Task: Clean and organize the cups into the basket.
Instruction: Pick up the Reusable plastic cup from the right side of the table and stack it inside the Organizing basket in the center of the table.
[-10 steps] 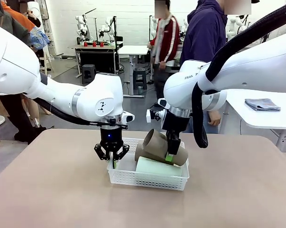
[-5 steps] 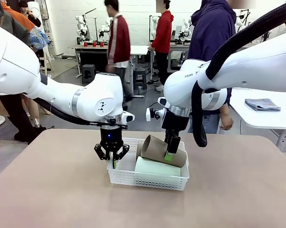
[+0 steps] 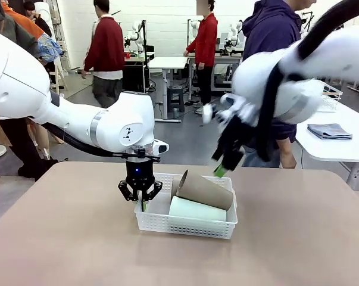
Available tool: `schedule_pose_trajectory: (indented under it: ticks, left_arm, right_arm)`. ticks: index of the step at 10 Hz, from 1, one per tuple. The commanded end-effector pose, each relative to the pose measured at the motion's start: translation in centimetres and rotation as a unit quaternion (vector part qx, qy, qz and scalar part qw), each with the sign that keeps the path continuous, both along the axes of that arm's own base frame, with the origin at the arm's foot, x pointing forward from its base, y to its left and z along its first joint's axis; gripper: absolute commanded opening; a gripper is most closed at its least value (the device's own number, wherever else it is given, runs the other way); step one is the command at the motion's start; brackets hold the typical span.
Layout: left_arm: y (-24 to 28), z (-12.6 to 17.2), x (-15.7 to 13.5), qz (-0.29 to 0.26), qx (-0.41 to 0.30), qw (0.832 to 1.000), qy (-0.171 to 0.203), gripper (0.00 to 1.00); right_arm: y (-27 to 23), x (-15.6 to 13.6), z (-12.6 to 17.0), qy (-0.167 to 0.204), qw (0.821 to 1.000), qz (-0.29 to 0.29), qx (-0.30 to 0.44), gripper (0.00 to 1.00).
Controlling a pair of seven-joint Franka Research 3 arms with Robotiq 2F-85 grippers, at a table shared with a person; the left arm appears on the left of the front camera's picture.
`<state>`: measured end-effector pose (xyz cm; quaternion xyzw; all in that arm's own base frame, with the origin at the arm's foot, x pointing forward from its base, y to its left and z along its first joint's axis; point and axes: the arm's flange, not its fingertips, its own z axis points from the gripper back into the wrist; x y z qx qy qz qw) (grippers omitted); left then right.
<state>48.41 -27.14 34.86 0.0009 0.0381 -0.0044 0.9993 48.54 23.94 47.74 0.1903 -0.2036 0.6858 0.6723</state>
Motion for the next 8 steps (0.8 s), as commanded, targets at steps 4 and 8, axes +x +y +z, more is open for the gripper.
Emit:
schedule_pose_trajectory:
  ticks: [4, 8]
  left_arm:
    - [0.1, 0.2, 0.0, 0.0, -0.001, 1.0, -0.003, 0.0]
    - [0.1, 0.2, 0.0, 0.0, -0.001, 1.0, -0.003, 0.0]
  right_arm:
    - [-24.1, -5.6, -2.9, -0.023, 0.951, 0.027, 0.306, 1.0]
    - [-33.1, -5.3, -10.1, -0.035, 0.913, -0.04, 0.404, 1.0]
